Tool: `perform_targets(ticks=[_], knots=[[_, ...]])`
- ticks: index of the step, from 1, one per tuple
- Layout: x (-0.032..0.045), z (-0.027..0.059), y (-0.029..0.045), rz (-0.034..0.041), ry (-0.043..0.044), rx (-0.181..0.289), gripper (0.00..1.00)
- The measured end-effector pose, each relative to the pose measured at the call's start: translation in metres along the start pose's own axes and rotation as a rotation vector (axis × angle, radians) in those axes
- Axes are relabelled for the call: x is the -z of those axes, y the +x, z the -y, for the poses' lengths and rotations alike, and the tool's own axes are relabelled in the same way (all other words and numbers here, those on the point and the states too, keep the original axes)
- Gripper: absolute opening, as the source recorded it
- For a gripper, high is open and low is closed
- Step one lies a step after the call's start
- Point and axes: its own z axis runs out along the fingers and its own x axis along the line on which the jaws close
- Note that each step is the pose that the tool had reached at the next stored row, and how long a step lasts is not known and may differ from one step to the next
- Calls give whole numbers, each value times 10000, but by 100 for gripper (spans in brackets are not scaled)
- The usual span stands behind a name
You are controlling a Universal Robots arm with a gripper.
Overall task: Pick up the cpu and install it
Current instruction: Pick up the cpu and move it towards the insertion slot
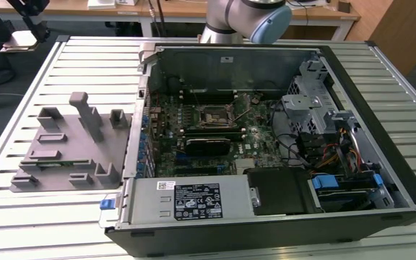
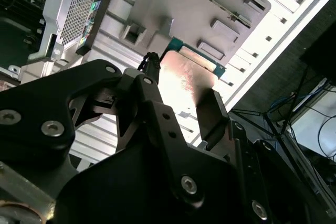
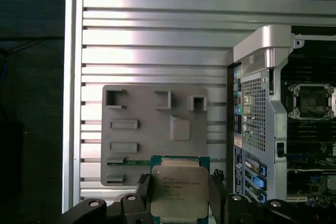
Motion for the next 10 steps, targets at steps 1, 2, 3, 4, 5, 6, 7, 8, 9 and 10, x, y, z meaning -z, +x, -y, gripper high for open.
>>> perform_targets(ticks=[1, 2, 3, 4, 5, 6, 7, 8, 9, 10], knots=[[-1, 0, -19, 1, 0, 0, 53], [-2, 0, -38, 1, -1, 0, 53], [-3, 0, -57, 1, -1, 1, 53], [-5, -1, -77, 1, -1, 1, 53], [-6, -1, -95, 1, -1, 0, 53], [-8, -1, -118, 2, -1, 1, 53], [-10, -1, -145, 1, -1, 1, 53], [-11, -1, -172, 0, 0, 1, 53], [-14, -2, -200, 1, 0, 0, 53], [-17, -2, -226, 2, -1, -1, 53]])
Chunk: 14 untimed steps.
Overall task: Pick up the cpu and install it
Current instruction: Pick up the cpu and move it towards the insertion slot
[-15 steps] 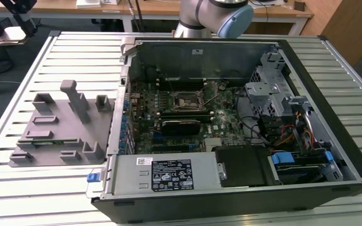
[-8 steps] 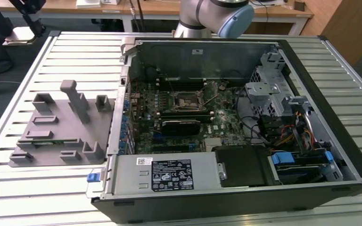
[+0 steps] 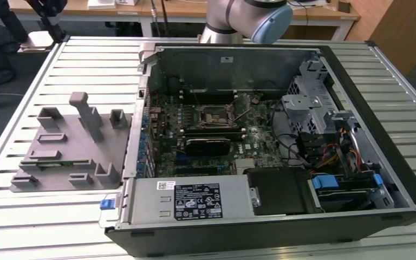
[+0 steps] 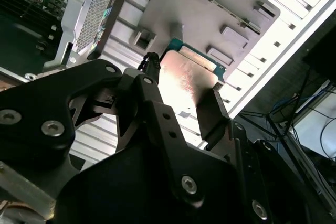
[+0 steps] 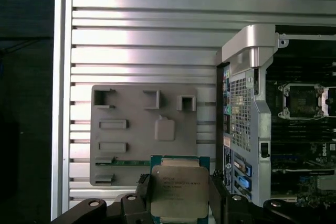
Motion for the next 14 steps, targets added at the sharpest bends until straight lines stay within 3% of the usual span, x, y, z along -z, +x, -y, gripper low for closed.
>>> perform_targets(ticks=[14], knots=[[-88, 0, -357, 0, 0, 1, 53]])
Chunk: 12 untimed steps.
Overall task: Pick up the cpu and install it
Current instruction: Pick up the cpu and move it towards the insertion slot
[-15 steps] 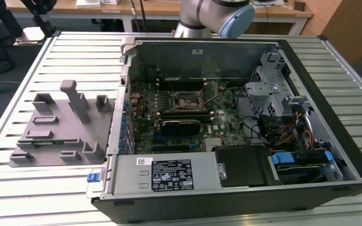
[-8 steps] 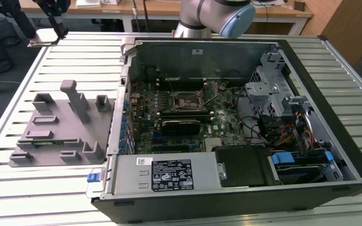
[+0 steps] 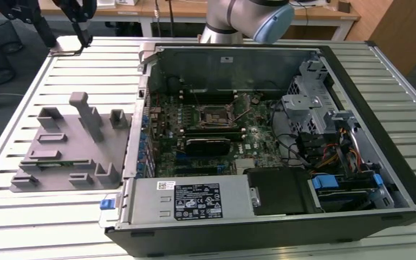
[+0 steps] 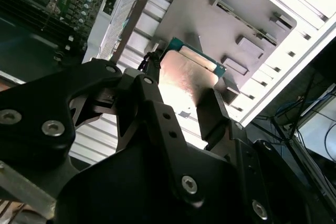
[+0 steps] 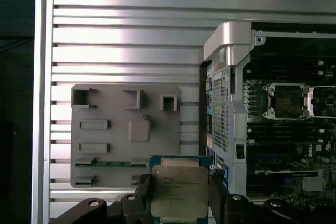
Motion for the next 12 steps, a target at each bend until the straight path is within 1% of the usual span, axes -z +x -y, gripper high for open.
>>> perform_targets(ticks=[8, 10, 12], knots=[[-59, 0, -214, -10, 1, -1, 53], [-82, 0, -291, -18, 1, 0, 53], [-113, 0, -383, -31, 1, -2, 53]])
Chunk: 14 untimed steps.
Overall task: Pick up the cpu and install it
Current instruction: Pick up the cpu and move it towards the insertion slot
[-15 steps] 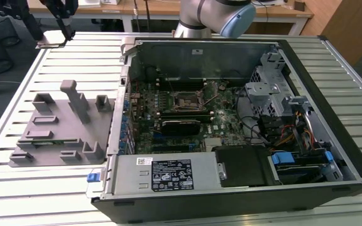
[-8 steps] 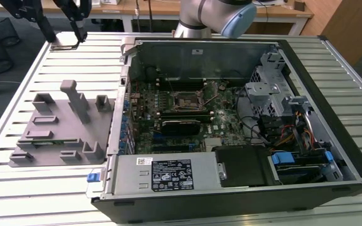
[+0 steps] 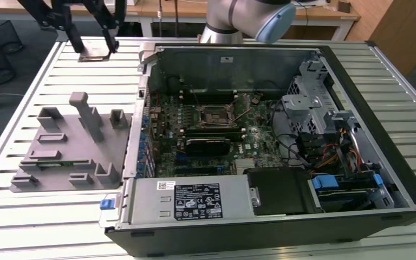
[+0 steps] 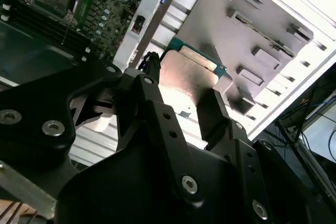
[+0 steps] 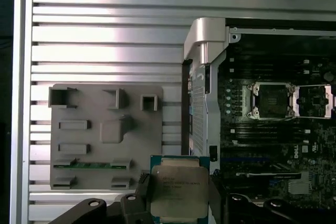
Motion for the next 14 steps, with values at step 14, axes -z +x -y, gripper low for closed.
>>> perform_targets(ticks=[14], knots=[[-240, -5, -456, -14, -1, 0, 53]])
